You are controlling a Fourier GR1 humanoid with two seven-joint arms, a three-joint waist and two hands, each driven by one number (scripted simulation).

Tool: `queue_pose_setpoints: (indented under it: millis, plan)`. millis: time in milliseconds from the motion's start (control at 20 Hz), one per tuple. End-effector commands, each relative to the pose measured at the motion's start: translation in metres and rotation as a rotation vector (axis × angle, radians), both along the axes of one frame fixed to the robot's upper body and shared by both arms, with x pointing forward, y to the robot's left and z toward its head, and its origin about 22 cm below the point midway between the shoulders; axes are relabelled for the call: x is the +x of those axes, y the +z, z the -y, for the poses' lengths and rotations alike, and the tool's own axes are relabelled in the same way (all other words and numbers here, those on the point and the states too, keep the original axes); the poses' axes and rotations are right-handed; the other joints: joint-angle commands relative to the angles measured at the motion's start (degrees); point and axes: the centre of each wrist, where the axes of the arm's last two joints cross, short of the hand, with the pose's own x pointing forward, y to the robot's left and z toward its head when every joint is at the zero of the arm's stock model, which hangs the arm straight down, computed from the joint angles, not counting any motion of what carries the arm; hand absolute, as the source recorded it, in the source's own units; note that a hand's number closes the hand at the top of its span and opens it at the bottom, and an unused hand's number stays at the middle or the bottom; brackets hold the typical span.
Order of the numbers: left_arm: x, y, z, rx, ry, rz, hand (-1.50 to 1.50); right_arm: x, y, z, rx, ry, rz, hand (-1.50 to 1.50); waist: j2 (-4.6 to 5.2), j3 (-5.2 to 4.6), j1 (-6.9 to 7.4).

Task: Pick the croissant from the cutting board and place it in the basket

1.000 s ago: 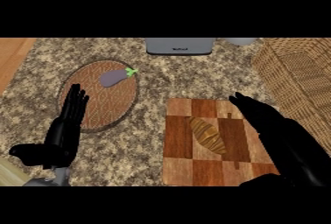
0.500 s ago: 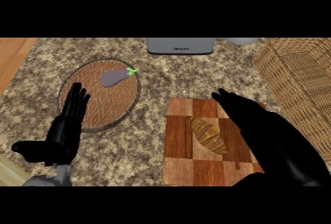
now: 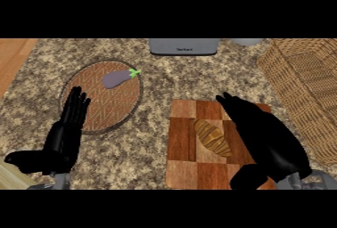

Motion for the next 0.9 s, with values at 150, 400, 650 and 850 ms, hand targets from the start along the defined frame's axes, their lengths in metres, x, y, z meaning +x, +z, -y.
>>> queue_pose_setpoints:
  millis: [150,400,650,850]
  plan:
    - [0.016,-0.017,0.005,0.005,0.003,0.009,0.0,0.004,-0.035,-0.006,-0.008,-0.033,-0.037,-1.5,0.09,0.02,-0.21]
    - [-0.003,0.016,-0.009,-0.011,0.014,-0.004,0.0,-0.021,-0.037,-0.013,0.014,-0.03,-0.005,-1.5,-0.03,0.03,-0.11]
    - [0.004,0.012,0.003,0.014,0.004,-0.003,0.0,0.006,-0.052,-0.026,-0.027,-0.045,0.015,-1.5,0.04,0.03,0.04]
    - [-0.003,-0.003,0.014,0.0,-0.003,-0.006,0.0,-0.002,-0.045,-0.031,-0.025,-0.052,0.024,-1.5,0.02,0.02,-0.08]
